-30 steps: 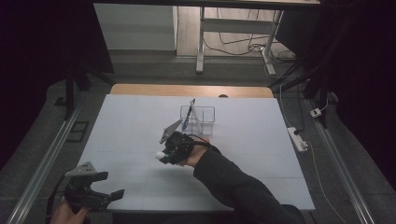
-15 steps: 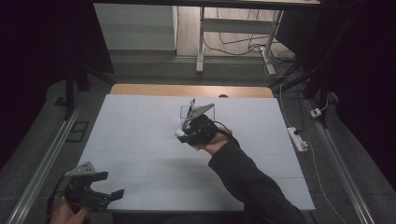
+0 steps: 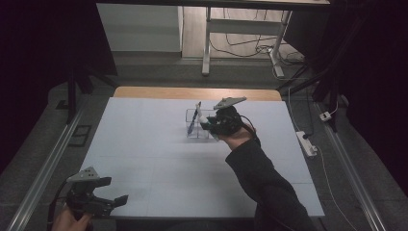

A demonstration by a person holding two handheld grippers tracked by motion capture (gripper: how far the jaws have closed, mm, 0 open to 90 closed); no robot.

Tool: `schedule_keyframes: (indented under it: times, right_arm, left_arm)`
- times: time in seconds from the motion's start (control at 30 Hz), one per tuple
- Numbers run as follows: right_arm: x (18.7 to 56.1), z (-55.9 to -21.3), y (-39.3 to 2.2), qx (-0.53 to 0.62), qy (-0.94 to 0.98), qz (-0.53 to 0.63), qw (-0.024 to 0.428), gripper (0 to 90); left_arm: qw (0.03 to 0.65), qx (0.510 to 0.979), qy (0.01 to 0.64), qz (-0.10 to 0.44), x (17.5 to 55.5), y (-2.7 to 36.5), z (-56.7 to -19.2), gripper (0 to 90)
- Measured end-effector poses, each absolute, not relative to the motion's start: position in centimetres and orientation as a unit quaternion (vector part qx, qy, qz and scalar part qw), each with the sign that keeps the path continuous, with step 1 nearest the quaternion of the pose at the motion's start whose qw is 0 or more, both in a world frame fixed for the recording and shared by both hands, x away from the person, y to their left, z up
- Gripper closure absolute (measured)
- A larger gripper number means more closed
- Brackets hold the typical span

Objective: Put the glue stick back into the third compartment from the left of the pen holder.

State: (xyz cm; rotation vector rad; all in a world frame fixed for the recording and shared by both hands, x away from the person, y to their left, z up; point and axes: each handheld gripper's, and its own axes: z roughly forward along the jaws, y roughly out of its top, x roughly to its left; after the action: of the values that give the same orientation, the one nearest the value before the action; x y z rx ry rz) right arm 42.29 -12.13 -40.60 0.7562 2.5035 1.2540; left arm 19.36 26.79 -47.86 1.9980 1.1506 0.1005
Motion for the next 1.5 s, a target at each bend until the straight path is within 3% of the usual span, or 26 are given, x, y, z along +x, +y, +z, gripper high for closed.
schedule_keyframes:
  times: [0.43, 1.5]
  right_arm:
    - [44.2, -40.7, -13.8, 0.302, 0.824, 0.455, 0.148, 65.7]
    - [49.4, -44.4, -11.9, 0.340, 0.779, 0.489, 0.195, 65.4]
  left_arm:
    - [0.404, 0.792, 0.456, 0.039, 19.4, 26.8, -47.9, 0.0]
    - [0.403, 0.793, 0.456, 0.037, 19.4, 26.8, -47.9, 0.0]
